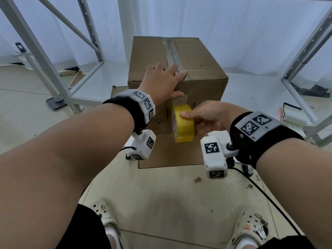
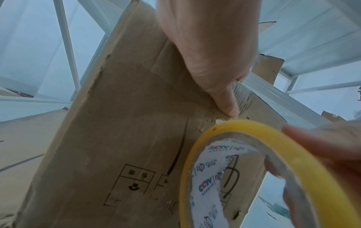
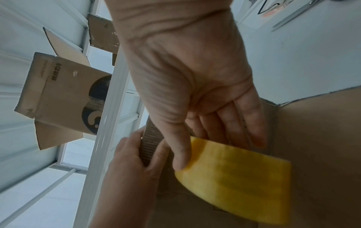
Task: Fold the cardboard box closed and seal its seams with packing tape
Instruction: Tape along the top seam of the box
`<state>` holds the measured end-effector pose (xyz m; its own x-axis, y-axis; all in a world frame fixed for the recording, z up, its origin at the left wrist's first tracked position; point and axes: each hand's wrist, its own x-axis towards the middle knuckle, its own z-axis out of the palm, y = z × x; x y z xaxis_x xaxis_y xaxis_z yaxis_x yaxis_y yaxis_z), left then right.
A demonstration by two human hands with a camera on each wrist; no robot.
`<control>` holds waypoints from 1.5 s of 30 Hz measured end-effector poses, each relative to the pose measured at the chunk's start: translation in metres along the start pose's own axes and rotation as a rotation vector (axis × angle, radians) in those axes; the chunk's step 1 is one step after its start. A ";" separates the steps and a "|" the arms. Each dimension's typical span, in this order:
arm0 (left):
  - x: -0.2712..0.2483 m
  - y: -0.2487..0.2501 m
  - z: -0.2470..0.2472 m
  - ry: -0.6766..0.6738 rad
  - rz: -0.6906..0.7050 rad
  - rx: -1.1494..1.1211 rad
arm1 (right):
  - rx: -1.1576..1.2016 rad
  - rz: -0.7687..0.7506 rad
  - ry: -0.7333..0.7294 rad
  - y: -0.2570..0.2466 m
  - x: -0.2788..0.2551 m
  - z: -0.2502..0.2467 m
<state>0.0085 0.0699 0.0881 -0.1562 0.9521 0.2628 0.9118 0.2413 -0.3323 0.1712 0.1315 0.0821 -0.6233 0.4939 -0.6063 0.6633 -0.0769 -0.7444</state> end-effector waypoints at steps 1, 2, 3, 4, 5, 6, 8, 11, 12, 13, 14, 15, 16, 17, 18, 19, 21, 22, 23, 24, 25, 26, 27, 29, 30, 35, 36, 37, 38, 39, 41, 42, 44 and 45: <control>0.000 0.001 0.000 0.000 0.000 0.006 | -0.004 -0.015 0.019 -0.001 0.000 0.000; 0.000 0.002 0.000 -0.001 -0.001 0.010 | -0.007 -0.026 0.037 -0.003 0.000 0.001; 0.000 0.004 0.001 -0.005 -0.003 0.014 | -0.007 -0.030 0.046 -0.005 0.000 0.002; 0.000 0.005 0.001 -0.012 -0.006 0.019 | -0.005 -0.027 0.044 -0.008 0.000 0.002; 0.000 0.006 0.001 -0.020 -0.010 0.024 | -0.002 -0.019 0.037 -0.009 0.001 0.002; 0.000 0.007 0.001 -0.028 -0.015 0.024 | 0.000 -0.010 0.030 -0.010 0.001 0.002; 0.001 0.008 -0.002 -0.039 -0.034 -0.002 | 0.003 0.001 0.020 -0.010 0.002 0.001; 0.007 0.001 -0.011 -0.066 -0.024 -0.062 | 0.020 -0.003 0.029 -0.008 0.003 0.001; 0.008 -0.004 -0.014 -0.080 0.003 -0.070 | 0.021 -0.007 0.031 -0.007 0.005 0.001; 0.010 -0.008 -0.016 -0.094 0.036 -0.069 | 0.018 -0.007 0.029 -0.007 0.005 0.001; 0.011 -0.012 -0.018 -0.103 0.067 -0.063 | 0.012 -0.005 0.025 -0.007 0.006 0.002; 0.012 -0.015 -0.019 -0.107 0.087 -0.057 | 0.008 -0.004 0.021 -0.007 0.007 0.002; 0.011 -0.017 -0.018 -0.101 0.091 -0.053 | 0.005 -0.005 0.018 -0.007 0.007 0.002; 0.009 -0.017 -0.016 -0.087 0.084 -0.050 | 0.004 -0.007 0.015 -0.006 0.007 0.002; 0.007 -0.015 -0.013 -0.067 0.070 -0.044 | 0.003 -0.010 0.012 -0.006 0.007 0.001; 0.005 -0.011 -0.009 -0.045 0.051 -0.040 | 0.000 -0.011 0.009 -0.005 0.008 0.001; 0.002 -0.004 -0.001 -0.011 0.016 -0.045 | 0.001 -0.014 0.005 -0.005 0.009 0.000; 0.000 -0.001 0.003 0.000 0.004 -0.044 | 0.007 -0.015 0.003 -0.005 0.009 0.000; 0.000 0.001 0.004 0.008 -0.003 -0.031 | 0.011 -0.018 0.005 -0.006 0.009 0.000; 0.000 0.002 0.005 0.012 -0.005 -0.011 | 0.010 -0.019 0.007 -0.007 0.009 0.000; 0.001 0.003 0.005 0.010 -0.007 0.007 | 0.007 -0.019 0.010 -0.008 0.009 0.000; 0.001 0.003 0.005 0.006 -0.007 0.021 | 0.004 -0.019 0.013 -0.009 0.008 -0.001; 0.001 0.004 0.004 0.002 -0.006 0.024 | 0.005 -0.019 0.017 -0.010 0.008 -0.001; 0.002 0.005 0.003 -0.007 -0.003 0.008 | 0.009 -0.019 0.024 -0.010 0.008 -0.002; 0.002 0.005 0.001 -0.013 0.000 -0.001 | 0.006 -0.018 0.025 -0.010 0.008 -0.002; 0.006 -0.011 -0.003 -0.023 0.067 -0.010 | 0.016 -0.015 0.015 -0.008 0.009 0.000; 0.007 -0.013 -0.003 -0.021 0.083 -0.014 | 0.015 -0.015 0.012 -0.007 0.010 0.001; 0.007 -0.015 -0.003 -0.015 0.090 -0.026 | 0.011 -0.016 0.008 -0.007 0.010 0.001; 0.006 -0.015 -0.002 -0.008 0.087 -0.044 | 0.008 -0.017 0.004 -0.007 0.011 0.000; 0.005 -0.014 -0.001 0.000 0.074 -0.068 | 0.003 -0.018 0.000 -0.007 0.011 0.000; 0.002 -0.011 0.002 0.021 0.035 -0.107 | -0.006 -0.015 -0.014 -0.007 0.012 -0.001; 0.001 -0.009 0.004 0.033 0.020 -0.112 | -0.010 -0.014 -0.022 -0.006 0.012 -0.002; -0.001 -0.005 0.007 0.048 0.009 -0.099 | -0.015 -0.013 -0.035 -0.005 0.013 -0.002; -0.002 -0.004 0.009 0.046 0.007 -0.091 | -0.014 -0.015 -0.038 -0.004 0.013 -0.003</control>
<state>0.0013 0.0689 0.0811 -0.1339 0.9437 0.3025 0.9438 0.2146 -0.2515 0.1613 0.1405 0.0781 -0.6485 0.4612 -0.6056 0.6592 -0.0576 -0.7498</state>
